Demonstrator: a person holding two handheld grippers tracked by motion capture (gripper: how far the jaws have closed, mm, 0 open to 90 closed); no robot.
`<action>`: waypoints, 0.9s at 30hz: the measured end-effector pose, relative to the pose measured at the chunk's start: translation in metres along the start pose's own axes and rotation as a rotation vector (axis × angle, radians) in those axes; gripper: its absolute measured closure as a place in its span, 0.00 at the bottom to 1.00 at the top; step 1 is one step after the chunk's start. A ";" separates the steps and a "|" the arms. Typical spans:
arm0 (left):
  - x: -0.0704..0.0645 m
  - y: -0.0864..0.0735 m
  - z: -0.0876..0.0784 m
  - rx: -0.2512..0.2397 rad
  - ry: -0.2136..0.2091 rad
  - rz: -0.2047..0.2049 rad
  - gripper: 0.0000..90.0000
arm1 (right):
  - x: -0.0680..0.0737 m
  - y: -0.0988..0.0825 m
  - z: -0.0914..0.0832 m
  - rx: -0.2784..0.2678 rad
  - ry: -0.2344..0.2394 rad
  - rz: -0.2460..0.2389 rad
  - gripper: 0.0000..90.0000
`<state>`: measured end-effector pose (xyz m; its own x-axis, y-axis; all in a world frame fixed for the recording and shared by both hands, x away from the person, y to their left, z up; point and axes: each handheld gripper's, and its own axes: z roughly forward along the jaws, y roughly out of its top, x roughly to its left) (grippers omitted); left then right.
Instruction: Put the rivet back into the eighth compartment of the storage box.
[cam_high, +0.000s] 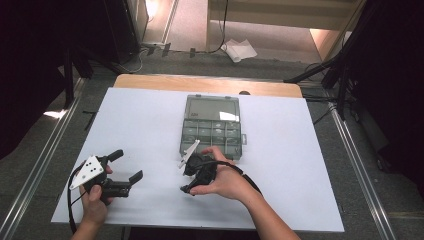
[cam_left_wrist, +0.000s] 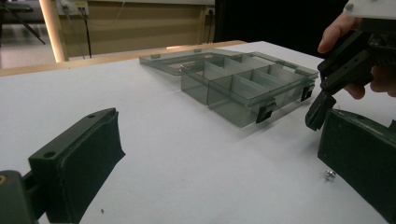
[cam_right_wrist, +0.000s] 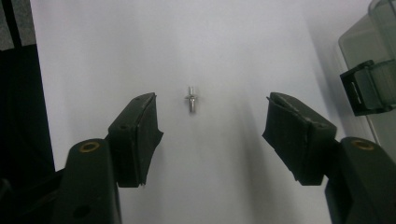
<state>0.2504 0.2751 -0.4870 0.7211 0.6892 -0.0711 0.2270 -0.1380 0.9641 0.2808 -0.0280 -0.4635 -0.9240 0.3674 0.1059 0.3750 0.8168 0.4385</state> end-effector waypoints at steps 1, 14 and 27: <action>0.000 0.000 0.000 0.000 0.000 0.001 0.00 | 0.001 0.000 0.001 0.003 0.000 0.003 0.42; 0.000 0.000 0.000 0.000 -0.001 0.003 0.00 | 0.007 0.003 0.014 0.019 0.007 -0.011 0.55; 0.000 0.000 0.000 0.001 -0.001 0.004 0.00 | 0.010 0.005 0.023 0.043 0.025 -0.023 0.75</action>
<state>0.2503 0.2748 -0.4870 0.7228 0.6877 -0.0672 0.2244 -0.1416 0.9642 0.2749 -0.0101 -0.4804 -0.9337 0.3377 0.1192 0.3563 0.8434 0.4021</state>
